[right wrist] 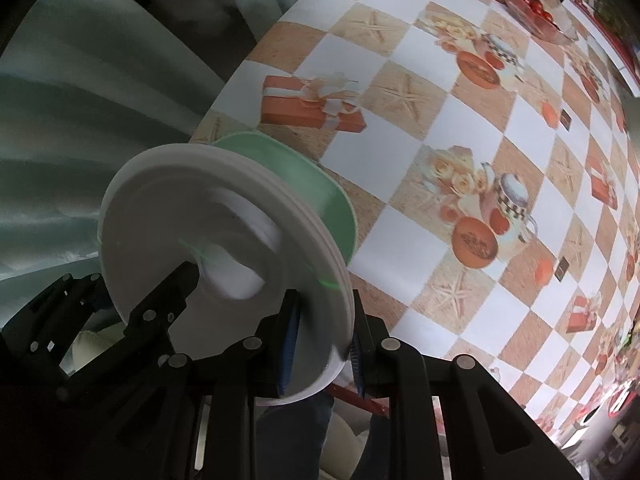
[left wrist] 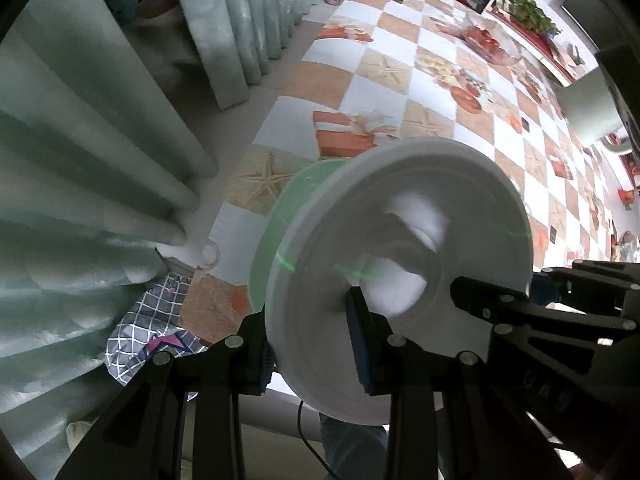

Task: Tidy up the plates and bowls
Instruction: 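Lower the white plate stack onto the green plate stack with both grippers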

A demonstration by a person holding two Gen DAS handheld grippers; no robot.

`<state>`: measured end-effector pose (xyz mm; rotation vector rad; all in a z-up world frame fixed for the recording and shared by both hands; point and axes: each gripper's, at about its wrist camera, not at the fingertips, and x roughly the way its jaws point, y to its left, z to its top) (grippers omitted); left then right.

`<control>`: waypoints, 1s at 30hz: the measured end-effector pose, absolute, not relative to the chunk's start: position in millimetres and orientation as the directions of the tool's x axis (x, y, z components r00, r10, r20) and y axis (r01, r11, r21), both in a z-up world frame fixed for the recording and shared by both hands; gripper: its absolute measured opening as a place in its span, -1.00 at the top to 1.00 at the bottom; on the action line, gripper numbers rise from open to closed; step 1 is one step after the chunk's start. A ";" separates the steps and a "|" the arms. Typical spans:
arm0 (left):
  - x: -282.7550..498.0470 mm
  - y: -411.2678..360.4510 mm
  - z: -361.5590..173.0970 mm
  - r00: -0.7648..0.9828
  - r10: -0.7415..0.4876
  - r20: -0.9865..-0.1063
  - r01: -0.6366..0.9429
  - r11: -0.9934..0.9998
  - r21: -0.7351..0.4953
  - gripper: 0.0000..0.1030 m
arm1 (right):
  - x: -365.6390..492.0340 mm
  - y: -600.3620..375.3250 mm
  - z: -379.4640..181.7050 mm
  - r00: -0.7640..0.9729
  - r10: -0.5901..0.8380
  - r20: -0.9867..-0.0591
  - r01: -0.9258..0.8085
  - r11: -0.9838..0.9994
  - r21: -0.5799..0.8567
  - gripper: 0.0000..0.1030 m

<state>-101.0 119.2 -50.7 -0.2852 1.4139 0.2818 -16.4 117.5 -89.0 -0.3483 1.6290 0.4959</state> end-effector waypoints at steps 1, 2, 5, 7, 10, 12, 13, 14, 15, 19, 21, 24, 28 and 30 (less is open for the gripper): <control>-100.1 121.4 -52.3 0.132 0.023 -0.991 -0.361 0.932 -0.026 0.32 | -15.1 120.3 -91.2 -0.123 0.059 -0.991 -0.503 0.857 0.114 0.53; -99.4 123.6 -54.2 0.127 0.023 -0.992 -0.364 0.931 -0.025 0.32 | -13.4 122.6 -93.5 -0.126 0.057 -0.990 -0.502 0.857 0.113 0.53; -96.5 128.4 -60.5 0.112 0.019 -0.994 -0.372 0.928 -0.024 0.32 | -9.6 128.5 -101.1 -0.139 0.047 -0.989 -0.500 0.859 0.111 0.53; -95.1 131.6 -64.5 0.103 0.013 -0.995 -0.376 0.926 -0.026 0.32 | -7.7 132.8 -107.1 -0.145 0.041 -0.989 -0.503 0.857 0.109 0.53; -92.6 134.4 -71.1 0.092 0.006 -0.996 -0.382 0.924 -0.029 0.32 | -3.4 138.5 -117.5 -0.155 0.036 -0.987 -0.501 0.859 0.110 0.53; -91.0 134.6 -74.9 0.086 0.005 -0.996 -0.383 0.923 -0.028 0.32 | -0.9 142.9 -124.7 -0.162 0.031 -0.986 -0.500 0.859 0.109 0.53; -90.6 135.5 -76.9 0.083 0.003 -0.997 -0.386 0.922 -0.029 0.32 | 0.1 144.8 -128.5 -0.162 0.030 -0.986 -0.501 0.859 0.108 0.53; -89.9 136.0 -78.9 0.081 0.003 -0.997 -0.387 0.922 -0.029 0.32 | 0.9 145.7 -130.5 -0.162 0.029 -0.986 -0.501 0.858 0.108 0.53; -89.5 136.6 -80.3 0.079 0.002 -0.997 -0.387 0.922 -0.029 0.32 | 1.9 146.9 -133.6 -0.166 0.028 -0.986 -0.502 0.858 0.109 0.53; -89.6 137.5 -85.5 0.073 -0.003 -0.997 -0.380 0.924 -0.031 0.32 | 1.1 146.6 -139.7 -0.174 0.026 -0.984 -0.505 0.856 0.112 0.53; -89.7 137.7 -87.3 0.072 -0.004 -0.997 -0.379 0.925 -0.032 0.32 | 1.0 146.8 -142.0 -0.176 0.026 -0.984 -0.508 0.854 0.113 0.53; -90.6 137.1 -87.0 0.076 0.007 -0.997 -0.383 0.923 -0.022 0.26 | 1.3 150.3 -145.3 -0.188 0.033 -0.982 -0.510 0.851 0.126 0.53; -91.2 132.9 -81.5 0.091 0.062 -0.994 -0.382 0.924 0.023 -0.04 | 1.1 144.6 -144.0 -0.174 0.023 -0.985 -0.526 0.843 0.112 0.53; -91.1 133.7 -80.1 0.074 0.109 -0.991 -0.393 0.917 0.072 -0.39 | 4.7 141.5 -141.0 -0.168 0.020 -0.986 -0.523 0.846 0.106 0.52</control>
